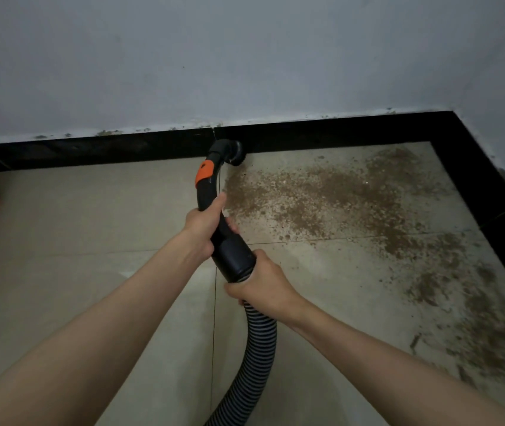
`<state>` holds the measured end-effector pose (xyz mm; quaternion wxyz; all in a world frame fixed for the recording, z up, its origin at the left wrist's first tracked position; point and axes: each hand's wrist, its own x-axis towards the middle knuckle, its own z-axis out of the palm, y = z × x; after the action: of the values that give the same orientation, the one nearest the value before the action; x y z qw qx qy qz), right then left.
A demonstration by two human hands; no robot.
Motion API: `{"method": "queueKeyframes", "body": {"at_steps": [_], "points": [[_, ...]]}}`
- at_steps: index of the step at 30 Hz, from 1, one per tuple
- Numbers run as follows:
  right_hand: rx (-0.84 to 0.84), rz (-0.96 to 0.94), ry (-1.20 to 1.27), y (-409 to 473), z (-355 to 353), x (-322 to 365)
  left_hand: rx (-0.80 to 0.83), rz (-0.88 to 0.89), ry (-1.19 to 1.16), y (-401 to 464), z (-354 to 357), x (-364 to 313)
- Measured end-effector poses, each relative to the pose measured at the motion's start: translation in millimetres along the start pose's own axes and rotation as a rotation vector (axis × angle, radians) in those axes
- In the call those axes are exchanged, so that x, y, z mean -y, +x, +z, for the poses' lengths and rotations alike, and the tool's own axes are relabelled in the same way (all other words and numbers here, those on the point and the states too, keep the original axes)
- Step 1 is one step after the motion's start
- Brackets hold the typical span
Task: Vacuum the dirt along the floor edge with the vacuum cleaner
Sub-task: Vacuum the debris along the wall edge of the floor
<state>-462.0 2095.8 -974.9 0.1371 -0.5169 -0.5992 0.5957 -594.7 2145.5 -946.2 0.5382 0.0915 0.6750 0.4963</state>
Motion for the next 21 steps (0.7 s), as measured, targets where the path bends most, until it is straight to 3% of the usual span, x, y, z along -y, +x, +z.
{"method": "queueKeyframes", "body": {"at_steps": [4,8,18,21], "points": [[0.042,0.02,0.196,-14.3,-0.5,2.2,0.025,0.112,0.022,-8.8,-1.4,-7.3],[0.014,-0.026,0.161,-24.6,5.7,1.6,0.087,0.215,-0.01,-16.4,-4.2,-16.8],[0.397,0.055,0.314,-34.4,-16.4,25.2,0.391,-0.008,-0.191,-16.8,-21.9,-22.1],[0.465,0.113,0.339,-34.9,-19.0,25.9,0.387,-0.045,-0.217,-15.2,-22.4,-17.4]]}}
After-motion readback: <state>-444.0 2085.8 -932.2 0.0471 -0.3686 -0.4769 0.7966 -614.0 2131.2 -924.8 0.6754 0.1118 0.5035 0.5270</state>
